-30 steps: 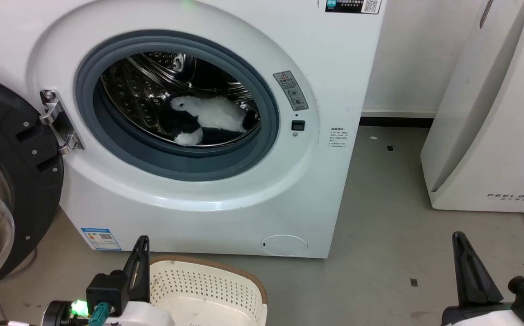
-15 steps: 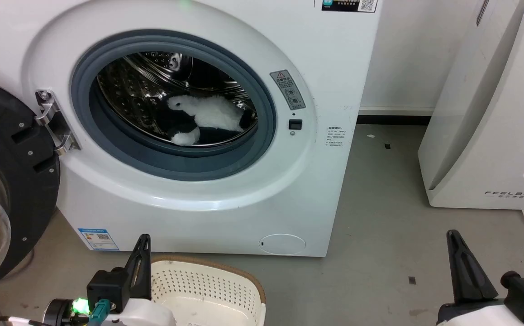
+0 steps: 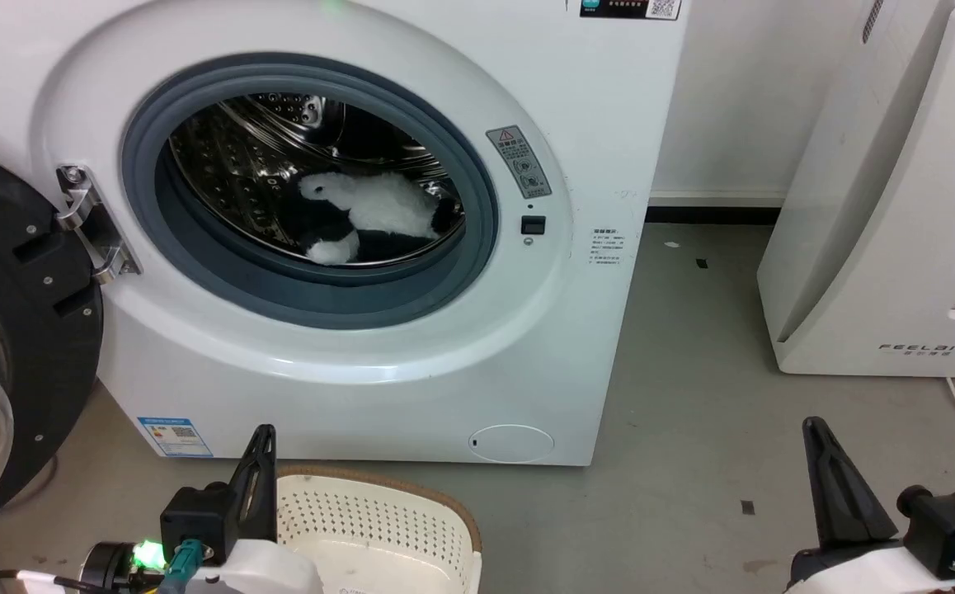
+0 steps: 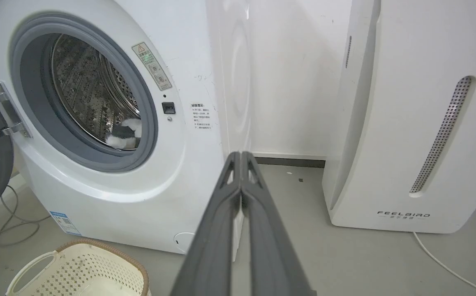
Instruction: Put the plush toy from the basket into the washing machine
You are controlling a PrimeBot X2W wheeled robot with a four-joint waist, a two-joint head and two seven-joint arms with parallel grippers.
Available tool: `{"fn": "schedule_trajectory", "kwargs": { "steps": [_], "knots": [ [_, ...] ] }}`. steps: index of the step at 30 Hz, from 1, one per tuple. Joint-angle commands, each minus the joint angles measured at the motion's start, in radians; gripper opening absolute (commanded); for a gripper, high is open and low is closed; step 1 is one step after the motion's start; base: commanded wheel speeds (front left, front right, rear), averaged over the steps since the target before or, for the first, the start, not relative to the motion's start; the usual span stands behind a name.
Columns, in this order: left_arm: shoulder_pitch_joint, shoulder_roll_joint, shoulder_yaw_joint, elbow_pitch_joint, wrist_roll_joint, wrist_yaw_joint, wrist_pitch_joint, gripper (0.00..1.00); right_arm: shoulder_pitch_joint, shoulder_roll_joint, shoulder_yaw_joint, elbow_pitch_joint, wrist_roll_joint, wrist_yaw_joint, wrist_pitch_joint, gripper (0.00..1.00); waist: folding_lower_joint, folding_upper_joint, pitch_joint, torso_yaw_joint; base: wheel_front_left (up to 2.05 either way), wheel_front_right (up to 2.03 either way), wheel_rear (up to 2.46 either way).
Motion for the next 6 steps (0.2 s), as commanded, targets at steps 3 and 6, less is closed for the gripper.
{"fn": "schedule_trajectory", "kwargs": {
  "steps": [3,6],
  "knots": [
    [-0.011,-0.002,0.004,-0.012,0.008,-0.005,0.009,0.00,-0.022,-0.001,0.004,0.006,-0.015,0.000,0.011,0.00,0.0000,0.0000,0.001,-0.002,0.00,0.00,0.00],
    [-0.011,-0.004,0.005,-0.016,0.009,-0.005,0.015,0.00,-0.026,-0.001,0.006,0.008,-0.020,0.000,0.017,0.00,0.0000,0.0000,0.002,-0.003,0.00,0.00,0.00]
  ]
}}
